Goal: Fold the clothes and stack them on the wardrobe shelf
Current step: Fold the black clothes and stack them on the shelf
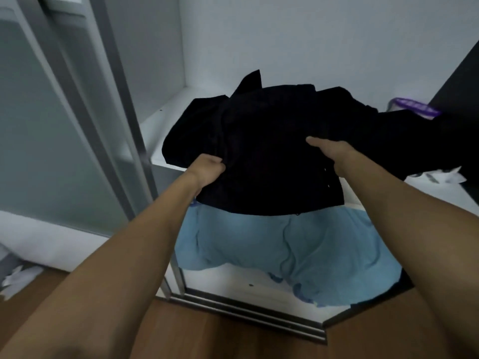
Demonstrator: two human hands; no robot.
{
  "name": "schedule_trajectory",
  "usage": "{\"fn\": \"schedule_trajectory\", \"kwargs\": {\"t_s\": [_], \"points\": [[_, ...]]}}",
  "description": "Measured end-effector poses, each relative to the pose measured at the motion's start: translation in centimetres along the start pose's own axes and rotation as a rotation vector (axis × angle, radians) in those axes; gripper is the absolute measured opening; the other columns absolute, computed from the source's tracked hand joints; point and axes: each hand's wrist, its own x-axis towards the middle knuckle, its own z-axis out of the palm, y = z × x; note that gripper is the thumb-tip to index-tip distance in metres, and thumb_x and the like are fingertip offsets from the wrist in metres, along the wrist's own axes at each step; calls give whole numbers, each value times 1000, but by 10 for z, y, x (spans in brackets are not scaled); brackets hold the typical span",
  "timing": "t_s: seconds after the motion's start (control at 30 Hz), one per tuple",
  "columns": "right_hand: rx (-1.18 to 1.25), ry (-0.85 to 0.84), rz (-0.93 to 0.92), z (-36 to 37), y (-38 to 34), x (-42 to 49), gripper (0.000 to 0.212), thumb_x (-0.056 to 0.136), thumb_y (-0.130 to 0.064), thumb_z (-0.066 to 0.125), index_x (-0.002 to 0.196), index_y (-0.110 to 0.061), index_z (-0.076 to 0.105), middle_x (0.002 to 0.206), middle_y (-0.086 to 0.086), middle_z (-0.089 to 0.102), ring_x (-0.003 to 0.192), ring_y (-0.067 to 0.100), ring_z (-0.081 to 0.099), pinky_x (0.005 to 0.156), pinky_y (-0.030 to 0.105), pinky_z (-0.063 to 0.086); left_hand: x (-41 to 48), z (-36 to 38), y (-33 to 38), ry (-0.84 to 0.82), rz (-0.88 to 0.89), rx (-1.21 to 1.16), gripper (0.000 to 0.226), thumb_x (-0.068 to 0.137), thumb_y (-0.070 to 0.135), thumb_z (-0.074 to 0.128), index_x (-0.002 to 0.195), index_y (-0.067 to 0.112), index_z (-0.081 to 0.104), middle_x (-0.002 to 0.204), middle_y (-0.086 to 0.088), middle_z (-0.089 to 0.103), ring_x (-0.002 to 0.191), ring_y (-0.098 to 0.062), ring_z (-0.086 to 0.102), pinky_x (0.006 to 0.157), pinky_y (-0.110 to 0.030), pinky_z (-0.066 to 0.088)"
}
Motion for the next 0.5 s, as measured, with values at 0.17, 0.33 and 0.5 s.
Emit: {"fn": "schedule_trajectory", "kwargs": {"t_s": [0.17, 0.33, 0.5], "points": [[-119, -149, -169, -4, 23, -47, 62, 77, -22, 85, 132, -10, 58, 123, 9, 65, 106, 25, 65, 95, 39, 55, -49, 5, -5, -69, -50, 14, 24, 90, 3, 54, 85, 13, 76, 79, 2, 73, 79, -19, 67, 57, -15, 52], [-293, -120, -597, -8, 54, -118, 48, 84, -12, 69, 129, -16, 51, 111, -3, 58, 98, 9, 56, 76, 16, 44, -120, 52, -8, -376, -159, 175, 45, 95, 17, 58, 137, 30, 53, 106, 7, 71, 94, -5, 67, 74, -22, 50], [-549, -330, -797, -40, 78, -173, 39, 87, -11, 65, 123, -21, 52, 104, -10, 58, 93, -1, 54, 80, 10, 41, -168, 80, -17, -333, -116, 227, 46, 95, 4, 56, 140, 13, 49, 120, -7, 59, 108, -18, 56, 95, -25, 45]]}}
